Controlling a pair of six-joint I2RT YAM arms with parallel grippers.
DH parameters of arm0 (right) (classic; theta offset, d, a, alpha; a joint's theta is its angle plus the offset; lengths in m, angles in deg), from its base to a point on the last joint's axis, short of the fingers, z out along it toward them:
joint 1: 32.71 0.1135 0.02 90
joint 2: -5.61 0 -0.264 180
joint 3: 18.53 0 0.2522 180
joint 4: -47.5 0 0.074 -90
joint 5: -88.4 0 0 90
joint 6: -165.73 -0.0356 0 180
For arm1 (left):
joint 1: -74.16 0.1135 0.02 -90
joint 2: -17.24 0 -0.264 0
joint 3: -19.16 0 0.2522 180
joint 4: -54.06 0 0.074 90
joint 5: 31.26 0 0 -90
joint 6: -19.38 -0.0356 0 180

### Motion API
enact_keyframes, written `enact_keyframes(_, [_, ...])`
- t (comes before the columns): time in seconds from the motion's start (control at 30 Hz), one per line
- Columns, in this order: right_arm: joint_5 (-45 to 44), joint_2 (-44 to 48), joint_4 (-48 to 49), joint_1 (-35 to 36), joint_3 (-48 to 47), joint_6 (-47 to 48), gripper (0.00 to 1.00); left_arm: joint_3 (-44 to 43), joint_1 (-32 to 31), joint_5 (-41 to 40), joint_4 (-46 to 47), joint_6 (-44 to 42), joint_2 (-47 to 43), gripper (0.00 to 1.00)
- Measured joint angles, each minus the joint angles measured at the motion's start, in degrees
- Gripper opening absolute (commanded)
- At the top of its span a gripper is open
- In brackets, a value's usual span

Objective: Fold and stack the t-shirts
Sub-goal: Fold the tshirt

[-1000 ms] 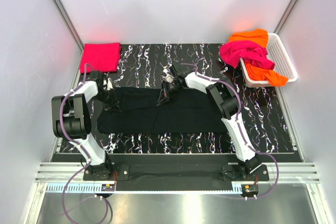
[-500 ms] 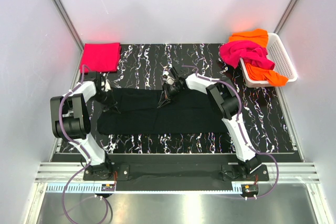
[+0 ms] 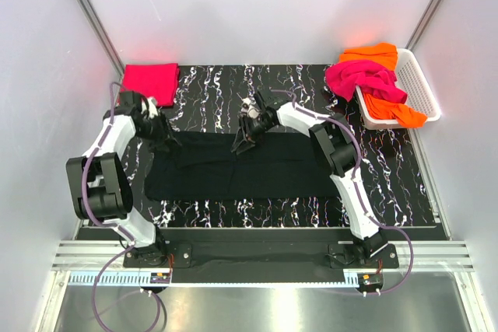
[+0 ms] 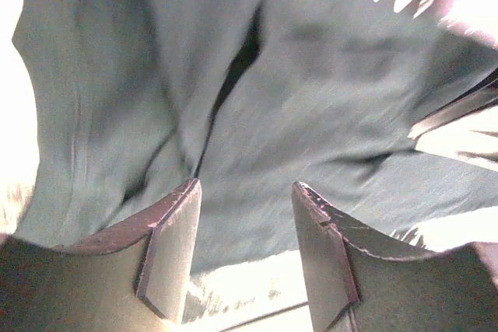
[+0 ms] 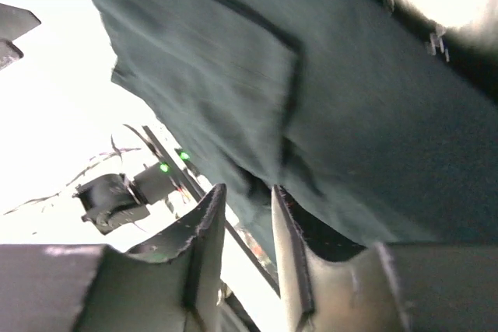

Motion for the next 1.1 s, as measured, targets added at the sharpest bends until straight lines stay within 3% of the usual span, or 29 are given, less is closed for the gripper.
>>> enact_keyframes(0.27, [-0.85,-1.88,-0.09,-1.86,-10.25,-2.19,0.48,-8.83,0.00,2.45,6.01,2.82,10.99,0.56])
enact_keyframes(0.63, [-0.13,-8.61,-0.31,-2.16,-12.76,-4.13,0.50,-9.55,-2.01,3.41,7.13,4.44,17.70,0.56])
enact_keyframes(0.9, [0.50,-9.97,-0.31,-2.21,-14.86,-5.11,0.50,-10.32,-3.32,4.74,8.59,5.70,18.38,0.49])
enact_keyframes(1.1, [1.07,-12.09,-0.26,-2.23,-17.97,-6.67,0.47,-11.50,-3.32,6.75,9.97,6.86,21.46,0.34])
